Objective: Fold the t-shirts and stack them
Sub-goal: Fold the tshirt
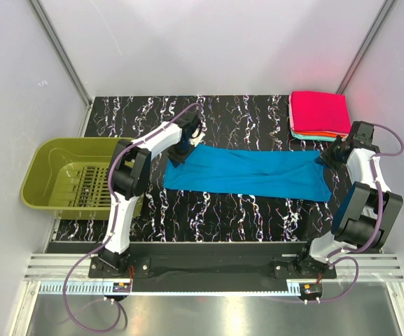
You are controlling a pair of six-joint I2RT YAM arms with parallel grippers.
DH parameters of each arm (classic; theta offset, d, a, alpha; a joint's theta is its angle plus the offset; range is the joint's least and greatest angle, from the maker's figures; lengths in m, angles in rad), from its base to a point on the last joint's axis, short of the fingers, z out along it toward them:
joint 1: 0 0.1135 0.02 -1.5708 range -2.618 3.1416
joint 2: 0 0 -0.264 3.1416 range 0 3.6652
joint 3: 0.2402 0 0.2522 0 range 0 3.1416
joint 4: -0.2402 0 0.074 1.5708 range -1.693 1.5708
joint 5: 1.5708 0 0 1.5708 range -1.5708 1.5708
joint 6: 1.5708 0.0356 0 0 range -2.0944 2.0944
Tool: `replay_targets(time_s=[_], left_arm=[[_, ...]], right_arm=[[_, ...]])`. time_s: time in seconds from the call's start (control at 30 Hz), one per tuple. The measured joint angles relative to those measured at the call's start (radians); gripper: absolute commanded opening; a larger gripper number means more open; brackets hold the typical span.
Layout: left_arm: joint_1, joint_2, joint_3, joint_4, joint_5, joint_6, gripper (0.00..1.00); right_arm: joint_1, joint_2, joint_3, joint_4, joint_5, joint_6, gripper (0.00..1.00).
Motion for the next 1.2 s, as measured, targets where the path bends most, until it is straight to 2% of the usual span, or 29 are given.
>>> replay_targets(time_s=[0.07, 0.23, 0.27, 0.33, 0.5, 0.57, 0.97, 1.07, 1.2], left_arm=[[0.0, 0.0, 0.0, 0.0, -0.003, -0.003, 0.0], [-0.002, 0.0, 0.0, 0.0, -0.005, -0.002, 0.08], [-0.002, 0.0, 0.0, 0.0, -0.005, -0.002, 0.07], [-0.003, 0.0, 0.0, 0.0, -0.007, -0.002, 0.0], [-0.006, 0.0, 0.002, -0.003, -0.017, -0.002, 0.0], [-0.007, 0.0, 0.006, -0.005, -0.029, -0.002, 0.04], [-0.01, 0.0, 0.02, -0.009, -0.121, -0.01, 0.0], [-0.014, 0.0, 0.021, -0.011, -0.129, -0.011, 0.06], [-0.019, 0.002, 0.025, -0.014, -0.146, -0.014, 0.0]], right_arm=[[0.0, 0.002, 0.0, 0.002, 0.0, 0.0, 0.13], [0.0, 0.004, 0.0, 0.003, -0.001, 0.0, 0.13], [0.0, 0.005, 0.0, 0.003, -0.001, 0.0, 0.13], [0.0, 0.005, 0.0, 0.005, -0.001, 0.0, 0.13], [0.0, 0.006, 0.0, 0.006, -0.002, 0.0, 0.13], [0.0, 0.006, 0.0, 0.006, -0.002, 0.0, 0.13], [0.0, 0.018, -0.001, 0.009, -0.003, 0.0, 0.13], [0.0, 0.023, -0.001, 0.009, -0.003, 0.0, 0.13], [0.0, 0.025, -0.002, 0.009, -0.003, 0.0, 0.13]])
